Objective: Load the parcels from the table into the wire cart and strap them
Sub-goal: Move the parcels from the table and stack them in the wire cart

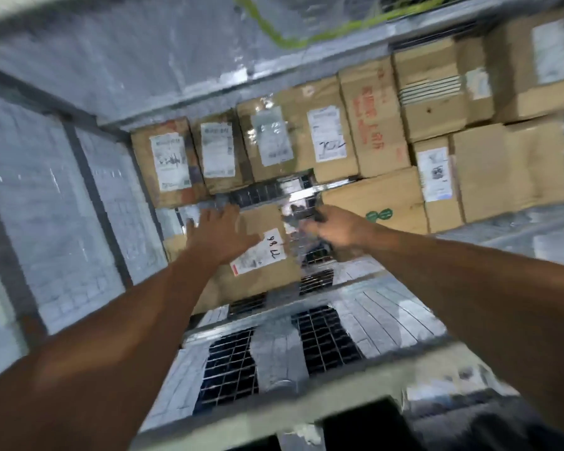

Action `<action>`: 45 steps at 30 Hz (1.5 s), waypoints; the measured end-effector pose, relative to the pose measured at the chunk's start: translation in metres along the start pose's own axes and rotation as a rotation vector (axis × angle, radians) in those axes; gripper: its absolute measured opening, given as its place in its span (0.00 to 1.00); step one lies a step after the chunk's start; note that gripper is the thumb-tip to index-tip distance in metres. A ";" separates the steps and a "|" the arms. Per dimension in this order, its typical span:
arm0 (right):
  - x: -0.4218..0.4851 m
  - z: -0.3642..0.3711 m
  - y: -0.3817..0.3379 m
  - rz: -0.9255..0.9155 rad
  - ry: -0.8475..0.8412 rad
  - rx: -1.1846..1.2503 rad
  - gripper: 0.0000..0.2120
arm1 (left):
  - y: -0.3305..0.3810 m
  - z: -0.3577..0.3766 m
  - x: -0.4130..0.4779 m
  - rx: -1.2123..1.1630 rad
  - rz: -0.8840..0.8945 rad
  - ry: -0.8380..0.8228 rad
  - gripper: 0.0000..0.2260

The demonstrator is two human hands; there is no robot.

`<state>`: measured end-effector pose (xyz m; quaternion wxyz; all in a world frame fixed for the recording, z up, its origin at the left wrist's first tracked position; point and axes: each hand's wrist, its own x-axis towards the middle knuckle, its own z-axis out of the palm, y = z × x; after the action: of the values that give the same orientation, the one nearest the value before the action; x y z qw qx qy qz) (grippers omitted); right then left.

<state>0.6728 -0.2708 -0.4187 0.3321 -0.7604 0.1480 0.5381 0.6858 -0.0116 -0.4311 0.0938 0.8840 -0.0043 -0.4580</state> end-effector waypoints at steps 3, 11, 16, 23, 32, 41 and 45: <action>-0.088 -0.043 -0.008 -0.015 0.244 0.010 0.37 | 0.041 -0.035 -0.059 -0.050 0.109 0.007 0.41; -0.412 0.006 0.041 0.011 1.110 0.367 0.31 | 0.167 -0.071 -0.269 -0.174 0.658 0.191 0.40; -0.563 0.189 0.123 0.436 1.409 0.718 0.31 | 0.264 -0.011 -0.429 0.079 1.115 0.116 0.35; -0.708 0.425 0.192 1.035 1.751 1.073 0.39 | 0.355 0.153 -0.612 0.516 1.585 -0.248 0.39; -0.800 0.656 0.242 1.533 2.089 1.521 0.35 | 0.310 0.398 -0.839 0.870 1.834 -0.781 0.36; -0.838 0.782 0.310 1.585 2.377 1.822 0.33 | 0.284 0.580 -0.963 0.775 1.728 -1.009 0.33; -0.852 0.814 0.340 1.506 2.422 1.890 0.33 | 0.280 0.624 -0.985 0.753 1.627 -0.990 0.36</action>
<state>-0.4327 -0.0924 0.0823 -0.0313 0.0248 -0.8378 0.5445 -0.3698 -0.2958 0.0619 0.0803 0.2973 -0.7846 -0.5381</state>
